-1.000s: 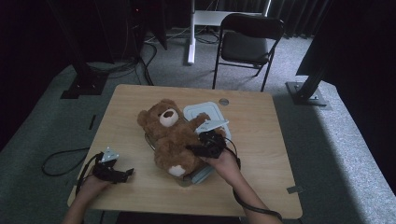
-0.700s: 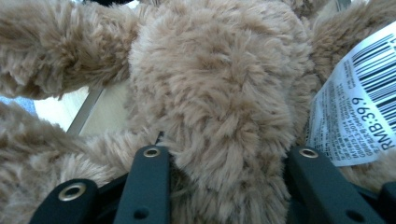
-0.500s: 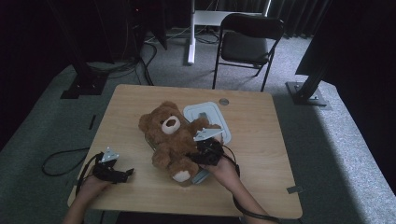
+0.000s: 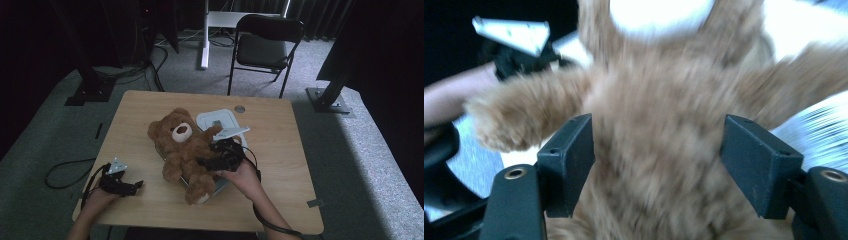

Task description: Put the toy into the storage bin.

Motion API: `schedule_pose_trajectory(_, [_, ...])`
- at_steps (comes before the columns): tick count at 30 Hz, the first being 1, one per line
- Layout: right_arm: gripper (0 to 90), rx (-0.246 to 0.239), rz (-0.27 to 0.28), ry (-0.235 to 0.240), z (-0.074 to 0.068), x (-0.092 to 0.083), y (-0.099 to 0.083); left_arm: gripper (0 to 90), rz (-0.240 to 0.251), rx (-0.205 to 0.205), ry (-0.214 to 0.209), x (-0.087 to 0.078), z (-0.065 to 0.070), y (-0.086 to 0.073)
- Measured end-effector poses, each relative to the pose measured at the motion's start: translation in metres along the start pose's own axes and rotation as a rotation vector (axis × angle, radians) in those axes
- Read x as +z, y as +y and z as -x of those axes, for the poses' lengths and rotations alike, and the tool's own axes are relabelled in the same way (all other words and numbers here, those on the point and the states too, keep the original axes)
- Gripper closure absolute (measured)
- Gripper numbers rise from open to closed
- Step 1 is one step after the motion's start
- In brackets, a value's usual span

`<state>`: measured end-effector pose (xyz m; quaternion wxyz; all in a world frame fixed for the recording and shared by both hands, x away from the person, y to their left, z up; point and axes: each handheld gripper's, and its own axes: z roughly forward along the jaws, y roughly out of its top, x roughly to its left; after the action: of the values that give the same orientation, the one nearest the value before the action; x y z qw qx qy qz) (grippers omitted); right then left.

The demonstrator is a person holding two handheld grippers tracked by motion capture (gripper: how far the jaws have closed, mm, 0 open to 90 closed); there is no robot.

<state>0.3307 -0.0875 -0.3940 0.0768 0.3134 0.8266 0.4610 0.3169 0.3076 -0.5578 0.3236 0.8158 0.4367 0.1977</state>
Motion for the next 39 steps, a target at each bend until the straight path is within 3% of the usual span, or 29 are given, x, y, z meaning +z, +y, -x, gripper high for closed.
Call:
schedule_pose_trajectory(6, [24.7, 0.007, 0.072, -0.008, 0.003, -0.016, 0.025, 0.3, 0.000, 0.000, 0.000, 0.000, 0.000, 0.000])
schedule_pose_trajectory(11, [27.8, 0.008, 0.081, 0.005, 0.006, -0.014, 0.039, 0.3, -0.001, 0.000, -0.002, 0.000, 0.000, 0.000])
schedule_pose_trajectory(17, [28.0, 0.033, 0.062, 0.046, 0.009, 0.003, 0.062, 0.3, 0.000, -0.002, -0.006, -0.001, -0.001, 0.000])
schedule_pose_trajectory(21, [27.9, 0.046, 0.090, 0.060, 0.007, 0.013, 0.074, 0.3, 0.000, -0.002, -0.006, -0.001, -0.001, 0.000])
schedule_pose_trajectory(25, [24.6, 0.019, 0.072, 0.027, 0.002, 0.026, 0.085, 0.3, 0.000, -0.001, -0.006, -0.001, -0.001, 0.000])
schedule_pose_trajectory(29, [24.7, 0.031, 0.063, 0.033, 0.001, 0.032, 0.088, 0.3, 0.000, 0.000, -0.005, -0.001, -0.001, 0.000])
schedule_pose_trajectory(31, [31.1, -0.002, 0.033, 0.052, -0.003, 0.043, 0.090, 0.3, 0.000, 0.000, -0.006, -0.001, -0.001, 0.000])
schedule_pose_trajectory(34, [31.1, -0.009, 0.016, 0.028, -0.004, 0.054, 0.091, 0.3, 0.001, 0.001, -0.003, 0.000, 0.000, 0.000])
schedule_pose_trajectory(39, [28.8, 0.019, -0.004, 0.011, 0.003, 0.067, 0.096, 0.3, 0.001, 0.001, -0.004, 0.000, -0.001, 0.000])
